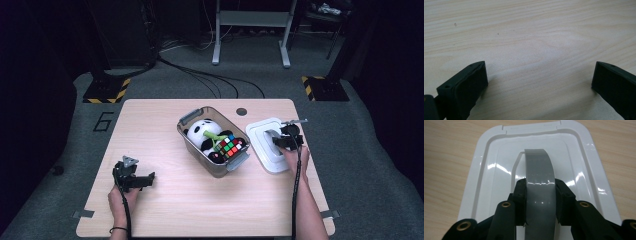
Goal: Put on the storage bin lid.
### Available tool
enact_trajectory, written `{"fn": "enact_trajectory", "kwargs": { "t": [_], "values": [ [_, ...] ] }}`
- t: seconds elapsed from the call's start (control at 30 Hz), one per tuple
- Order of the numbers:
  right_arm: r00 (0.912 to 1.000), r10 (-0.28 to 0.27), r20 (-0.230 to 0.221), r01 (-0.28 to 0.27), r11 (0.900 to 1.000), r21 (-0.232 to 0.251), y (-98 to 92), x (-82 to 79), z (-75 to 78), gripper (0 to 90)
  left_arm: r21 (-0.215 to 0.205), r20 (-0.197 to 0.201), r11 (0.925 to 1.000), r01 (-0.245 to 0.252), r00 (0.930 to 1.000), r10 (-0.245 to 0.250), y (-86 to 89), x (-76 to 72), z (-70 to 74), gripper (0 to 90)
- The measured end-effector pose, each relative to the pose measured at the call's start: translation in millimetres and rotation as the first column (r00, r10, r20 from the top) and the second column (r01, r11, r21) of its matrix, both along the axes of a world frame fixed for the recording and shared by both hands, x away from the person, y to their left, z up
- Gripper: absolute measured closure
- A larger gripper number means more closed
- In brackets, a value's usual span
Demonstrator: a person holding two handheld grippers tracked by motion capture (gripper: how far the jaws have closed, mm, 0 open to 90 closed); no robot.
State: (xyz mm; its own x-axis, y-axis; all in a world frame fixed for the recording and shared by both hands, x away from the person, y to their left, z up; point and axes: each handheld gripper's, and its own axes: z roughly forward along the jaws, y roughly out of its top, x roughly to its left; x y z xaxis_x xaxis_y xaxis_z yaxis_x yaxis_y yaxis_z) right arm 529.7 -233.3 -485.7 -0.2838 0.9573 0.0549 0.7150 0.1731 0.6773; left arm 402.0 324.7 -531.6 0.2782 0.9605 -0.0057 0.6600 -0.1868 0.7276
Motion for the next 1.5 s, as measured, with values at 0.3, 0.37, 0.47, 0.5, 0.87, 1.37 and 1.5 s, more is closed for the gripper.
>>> {"fn": "enact_trajectory", "kwargs": {
  "t": [0.3,0.37,0.47,0.5,0.87,1.37,1.5],
  "values": [
    [0.9996,0.022,0.018,-0.022,1.000,0.004,0.1,-7.8,13.0,66.7,0.000,0.000,1.0000,0.000,1.0000,0.000,0.0,0.0,0.0,0.0],
    [0.9991,0.033,0.026,-0.033,0.999,-0.009,-0.3,-9.0,16.6,66.8,0.000,0.000,1.0000,0.000,1.0000,0.000,0.0,0.0,0.0,0.0],
    [0.9988,0.039,0.028,-0.039,0.999,-0.019,-0.5,-11.6,21.7,66.8,0.000,0.000,1.0000,0.000,1.0000,0.000,0.0,0.0,0.0,0.0],
    [0.9989,0.040,0.022,-0.040,0.999,-0.021,-0.6,-13.0,25.2,66.8,0.000,0.000,1.0000,0.000,1.0000,0.000,0.0,0.0,0.0,0.0],
    [0.9971,0.060,0.047,-0.059,0.998,-0.031,-8.4,-18.2,56.5,66.9,0.000,-0.003,1.0000,0.002,1.0000,-0.002,0.1,-0.1,0.2,0.0],
    [0.9932,0.090,0.075,-0.086,0.995,-0.057,-7.5,-20.8,102.9,66.9,0.000,-0.006,1.0000,0.003,1.0000,-0.003,0.2,-0.1,0.5,0.0],
    [0.9918,0.096,0.084,-0.091,0.994,-0.060,-3.2,-22.4,114.6,66.9,0.000,0.000,1.0000,0.000,1.0000,0.000,0.0,0.0,0.0,0.0]
  ]
}}
